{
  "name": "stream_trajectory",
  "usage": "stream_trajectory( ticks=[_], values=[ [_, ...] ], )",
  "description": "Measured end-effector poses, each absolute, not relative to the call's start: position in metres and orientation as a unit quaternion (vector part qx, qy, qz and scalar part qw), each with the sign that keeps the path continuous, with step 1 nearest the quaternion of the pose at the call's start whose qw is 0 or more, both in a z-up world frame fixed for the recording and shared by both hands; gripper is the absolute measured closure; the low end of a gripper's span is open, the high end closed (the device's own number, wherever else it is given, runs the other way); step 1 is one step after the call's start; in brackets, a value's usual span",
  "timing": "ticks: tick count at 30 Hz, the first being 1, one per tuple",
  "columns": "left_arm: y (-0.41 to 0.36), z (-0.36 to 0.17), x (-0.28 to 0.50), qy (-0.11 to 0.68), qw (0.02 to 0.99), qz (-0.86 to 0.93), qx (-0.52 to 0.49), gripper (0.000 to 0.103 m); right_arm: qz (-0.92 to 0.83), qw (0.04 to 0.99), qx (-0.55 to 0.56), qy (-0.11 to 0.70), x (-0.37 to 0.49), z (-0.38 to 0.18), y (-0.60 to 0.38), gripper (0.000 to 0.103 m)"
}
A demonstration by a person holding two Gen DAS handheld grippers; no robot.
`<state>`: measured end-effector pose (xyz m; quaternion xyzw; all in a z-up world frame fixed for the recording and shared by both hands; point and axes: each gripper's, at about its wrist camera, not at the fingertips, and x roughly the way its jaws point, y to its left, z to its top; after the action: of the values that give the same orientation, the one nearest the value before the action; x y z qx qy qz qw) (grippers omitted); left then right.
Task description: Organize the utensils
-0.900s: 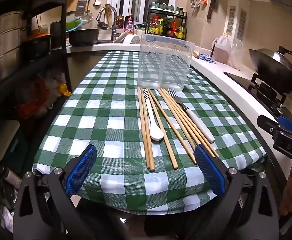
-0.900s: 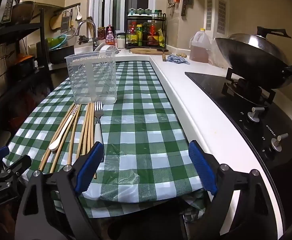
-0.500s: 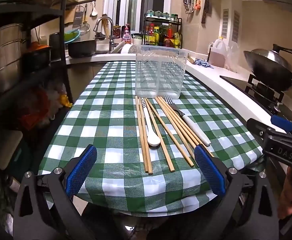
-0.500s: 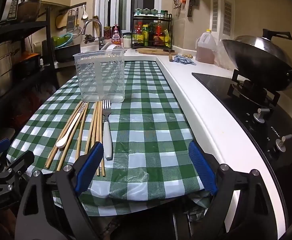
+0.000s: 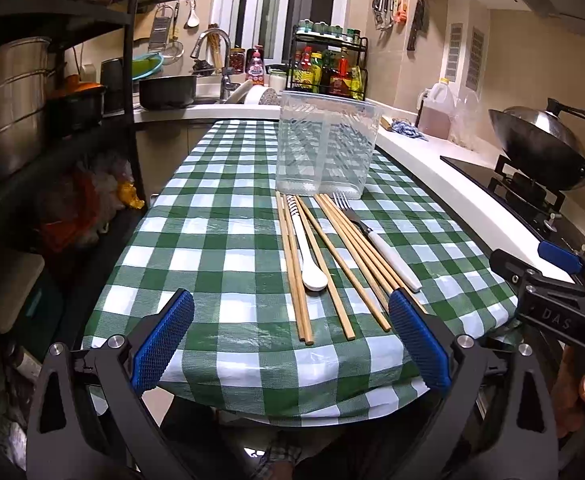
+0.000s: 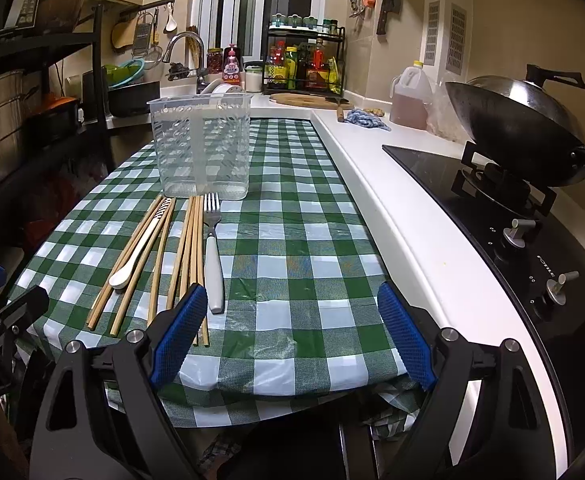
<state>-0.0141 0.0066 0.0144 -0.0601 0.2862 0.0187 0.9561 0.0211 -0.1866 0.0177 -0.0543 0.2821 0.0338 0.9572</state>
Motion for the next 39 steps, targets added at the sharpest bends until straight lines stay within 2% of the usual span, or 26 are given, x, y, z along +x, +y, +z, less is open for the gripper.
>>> stream_trajectory(
  ticks=[28,33,39],
  values=[
    [-0.006,0.012,-0.012,0.273,0.96,0.014,-0.055,0.009,0.033,0.96,-0.061,0.271,0.019,0.022,-0.186,0.018],
    [-0.004,0.012,-0.013,0.272,0.96,0.011,-0.06,0.013,0.033,0.96,-0.062,0.27,0.019,0.022,-0.186,0.018],
    [-0.002,0.013,-0.017,0.267,0.962,0.012,-0.059,0.013,0.033,0.96,-0.063,0.27,0.018,0.023,-0.184,0.019]
  ],
)
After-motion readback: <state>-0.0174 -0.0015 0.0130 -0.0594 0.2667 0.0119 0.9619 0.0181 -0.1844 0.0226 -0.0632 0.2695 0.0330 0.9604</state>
